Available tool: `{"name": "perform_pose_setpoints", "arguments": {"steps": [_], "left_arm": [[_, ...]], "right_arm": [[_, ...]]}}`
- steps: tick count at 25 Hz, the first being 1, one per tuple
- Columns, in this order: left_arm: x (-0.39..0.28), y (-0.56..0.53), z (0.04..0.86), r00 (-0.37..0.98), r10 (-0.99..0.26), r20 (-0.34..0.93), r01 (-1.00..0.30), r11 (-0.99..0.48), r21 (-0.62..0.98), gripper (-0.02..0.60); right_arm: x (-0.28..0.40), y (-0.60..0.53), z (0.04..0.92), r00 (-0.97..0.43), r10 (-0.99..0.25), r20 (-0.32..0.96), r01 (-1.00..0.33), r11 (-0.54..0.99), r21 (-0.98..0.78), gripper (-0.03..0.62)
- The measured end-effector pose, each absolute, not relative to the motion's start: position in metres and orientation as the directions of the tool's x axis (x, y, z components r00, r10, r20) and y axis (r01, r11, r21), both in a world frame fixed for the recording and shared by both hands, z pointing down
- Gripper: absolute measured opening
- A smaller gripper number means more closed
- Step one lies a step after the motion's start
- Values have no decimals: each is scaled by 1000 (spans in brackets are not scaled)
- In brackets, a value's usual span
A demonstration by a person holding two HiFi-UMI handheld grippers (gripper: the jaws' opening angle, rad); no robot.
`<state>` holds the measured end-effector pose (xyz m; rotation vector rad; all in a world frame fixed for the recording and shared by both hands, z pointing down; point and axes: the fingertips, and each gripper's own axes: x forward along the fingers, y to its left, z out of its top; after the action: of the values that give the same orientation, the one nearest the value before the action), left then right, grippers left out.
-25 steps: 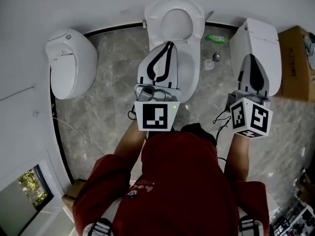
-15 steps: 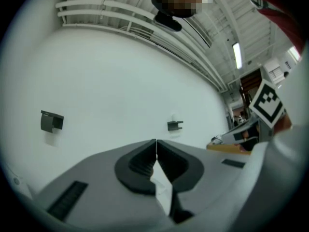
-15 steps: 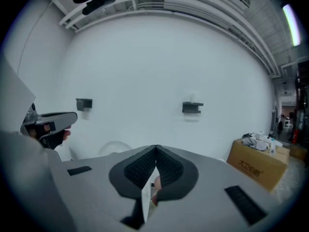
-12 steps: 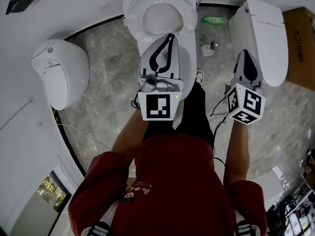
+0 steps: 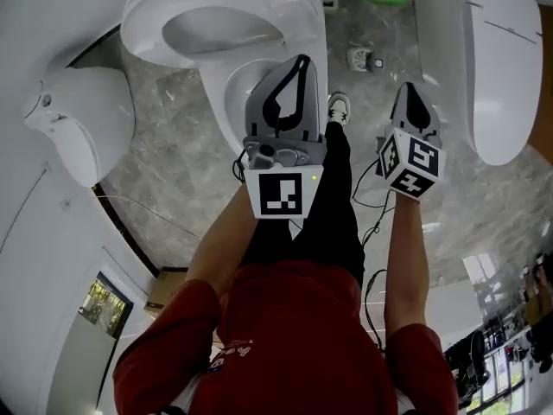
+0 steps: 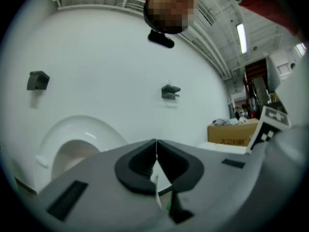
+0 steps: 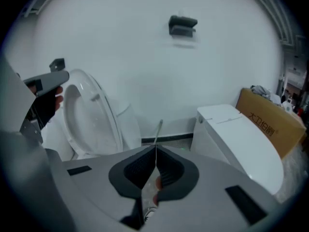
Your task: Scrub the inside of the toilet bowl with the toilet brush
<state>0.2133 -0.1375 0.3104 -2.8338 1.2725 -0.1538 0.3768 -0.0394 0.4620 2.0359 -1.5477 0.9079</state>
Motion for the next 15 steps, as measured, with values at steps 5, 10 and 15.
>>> {"name": "perform_pose_setpoints", "arguments": {"steps": [5, 10, 15], "left_arm": [[237, -143, 387, 674, -719, 170, -721, -690, -64, -2], [245, -138, 443, 680, -697, 226, -704, -707, -63, -2], [245, -133, 481, 658, -693, 295, -708, -703, -70, -2]], "right_arm": [[386, -49, 581, 83, -560, 824, -963, -259, -79, 62], [385, -46, 683, 10, -419, 908, -959, -261, -109, 226], [388, -47, 752, -13, -322, 947, -955, -277, -107, 242]]}}
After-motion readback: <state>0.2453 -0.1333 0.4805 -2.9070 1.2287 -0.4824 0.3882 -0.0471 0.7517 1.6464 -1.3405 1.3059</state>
